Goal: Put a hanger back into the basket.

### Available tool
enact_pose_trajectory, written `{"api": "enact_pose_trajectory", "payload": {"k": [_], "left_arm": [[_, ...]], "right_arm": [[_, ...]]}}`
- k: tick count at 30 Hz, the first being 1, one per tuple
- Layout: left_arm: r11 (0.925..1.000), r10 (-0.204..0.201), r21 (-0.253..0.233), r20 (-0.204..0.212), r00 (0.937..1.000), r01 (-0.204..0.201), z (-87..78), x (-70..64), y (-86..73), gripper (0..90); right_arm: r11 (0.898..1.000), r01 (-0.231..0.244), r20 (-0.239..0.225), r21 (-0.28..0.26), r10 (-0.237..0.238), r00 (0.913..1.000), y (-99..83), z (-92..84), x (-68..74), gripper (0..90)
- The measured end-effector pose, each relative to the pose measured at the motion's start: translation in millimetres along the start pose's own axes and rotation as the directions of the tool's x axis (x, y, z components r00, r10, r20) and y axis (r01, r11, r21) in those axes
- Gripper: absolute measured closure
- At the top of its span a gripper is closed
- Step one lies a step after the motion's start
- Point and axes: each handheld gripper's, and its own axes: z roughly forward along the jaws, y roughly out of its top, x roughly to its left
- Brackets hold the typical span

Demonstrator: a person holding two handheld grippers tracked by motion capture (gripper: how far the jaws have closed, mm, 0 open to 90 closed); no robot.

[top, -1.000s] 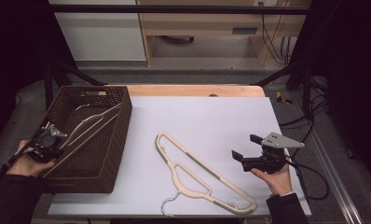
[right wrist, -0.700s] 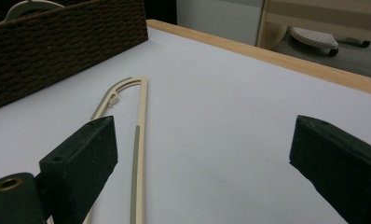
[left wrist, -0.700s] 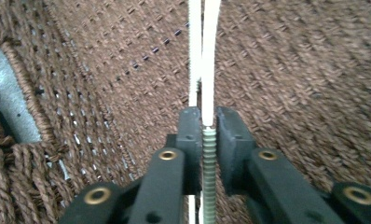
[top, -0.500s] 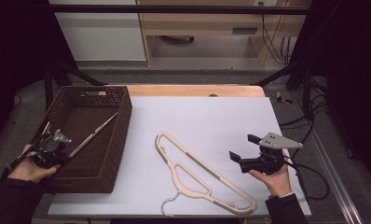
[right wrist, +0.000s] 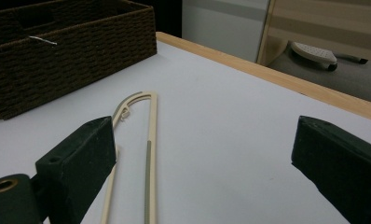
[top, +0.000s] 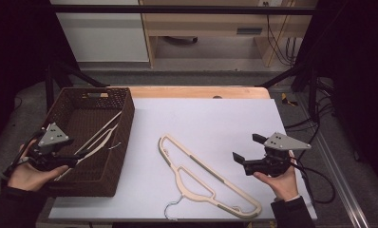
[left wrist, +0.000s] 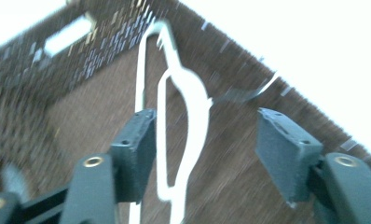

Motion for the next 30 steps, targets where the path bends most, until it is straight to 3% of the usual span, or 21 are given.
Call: {"api": "enact_pose_trajectory", "payload": {"k": [3,6,9,15,16,18,21,23,25,30], "left_arm": [[0.9949,0.007,-0.1,0.025,0.9997,-0.005,0.5,-17.0,10.6,30.0],[0.9791,-0.012,-0.202,0.066,0.9978,0.025,3.1,-33.5,22.0,24.7],[0.9648,-0.002,-0.262,0.09,0.996,0.025,6.3,-47.2,33.4,21.8],[0.9406,0.014,-0.337,0.153,0.9881,0.039,17.6,-72.9,44.3,16.9],[0.9409,0.003,-0.333,0.188,0.9822,0.061,20.3,-78.3,44.2,15.2],[0.9433,0.019,-0.328,0.202,0.9791,0.049,27.0,-87.9,44.8,14.1],[0.9461,0.017,-0.318,0.246,0.9691,0.064,39.1,-100.8,45.2,12.7],[0.9472,0.024,-0.315,0.252,0.9674,0.058,46.9,-108.9,45.3,11.9],[0.9493,0.043,-0.312,0.24,0.9698,0.035,52.9,-115.5,44.9,11.9],[0.9504,0.026,-0.306,0.264,0.9641,0.058,63.7,-125.1,40.2,10.5]], "right_arm": [[1.0,0.003,0.0,0.008,-0.003,1.0,0.1,-1.5,0.5,6.6],[1.0,0.002,-0.014,0.016,-0.002,0.9999,1.0,-2.7,1.7,7.0],[1.0,0.001,-0.025,0.028,0.0,0.9997,2.0,-2.2,4.0,7.0],[0.998,0.009,-0.051,0.063,-0.006,0.9987,0.6,1.5,10.1,7.6],[0.998,0.011,-0.055,0.068,-0.008,0.9985,0.1,2.4,11.0,7.4],[0.997,0.016,-0.06,0.08,-0.011,0.9982,-1.0,4.4,12.9,7.3],[0.994,0.027,-0.07,0.105,-0.019,0.9974,-2.4,7.5,15.6,7.5],[0.993,0.028,-0.078,0.118,-0.019,0.9968,-3.5,9.6,17.8,7.5],[0.992,0.029,-0.083,0.126,-0.018,0.9964,-4.7,11.2,19.4,7.4],[0.986,0.043,-0.096,0.159,-0.028,0.995,-7.5,15.3,24.7,7.6]]}}
